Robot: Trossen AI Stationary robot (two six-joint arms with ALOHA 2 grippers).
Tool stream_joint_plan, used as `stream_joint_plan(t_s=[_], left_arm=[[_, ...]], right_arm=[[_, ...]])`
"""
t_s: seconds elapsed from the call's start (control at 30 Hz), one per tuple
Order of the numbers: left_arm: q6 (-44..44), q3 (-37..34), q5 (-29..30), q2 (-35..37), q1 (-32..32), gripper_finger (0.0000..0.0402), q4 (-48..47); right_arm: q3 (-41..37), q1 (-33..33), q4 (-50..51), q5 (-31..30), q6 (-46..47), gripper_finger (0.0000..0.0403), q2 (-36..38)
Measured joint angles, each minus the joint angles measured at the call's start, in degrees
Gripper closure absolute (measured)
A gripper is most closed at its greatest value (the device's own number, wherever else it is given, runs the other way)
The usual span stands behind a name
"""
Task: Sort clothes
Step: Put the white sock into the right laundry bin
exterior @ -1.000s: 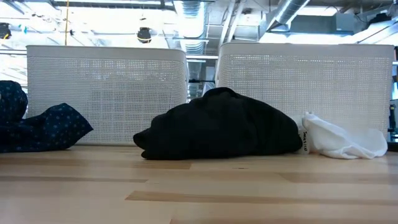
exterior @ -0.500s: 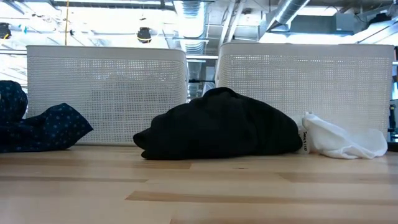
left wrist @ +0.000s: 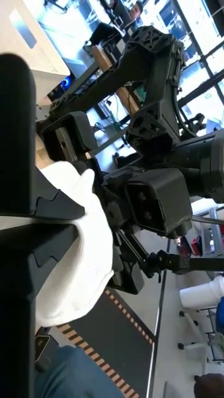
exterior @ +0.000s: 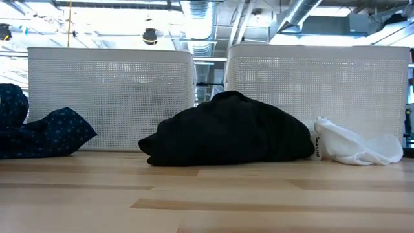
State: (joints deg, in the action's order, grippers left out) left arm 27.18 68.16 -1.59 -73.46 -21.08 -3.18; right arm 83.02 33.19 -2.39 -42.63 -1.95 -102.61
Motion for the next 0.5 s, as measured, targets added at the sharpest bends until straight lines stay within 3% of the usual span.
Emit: stream_joint_plan(t_s=[0.23, 0.5], left_arm=[[0.0, 0.0, -0.04, -0.02, -0.01, 0.0401, -0.02], [-1.53, 0.0, 1.82, 0.01, -0.02, 0.0397, -0.14]], right_arm=[[0.0, 0.01, 0.19, 0.11, -3.01, 0.0382, 0.0], [0.0, 0.02, 0.17, 0.07, -3.99, 0.0399, 0.0]])
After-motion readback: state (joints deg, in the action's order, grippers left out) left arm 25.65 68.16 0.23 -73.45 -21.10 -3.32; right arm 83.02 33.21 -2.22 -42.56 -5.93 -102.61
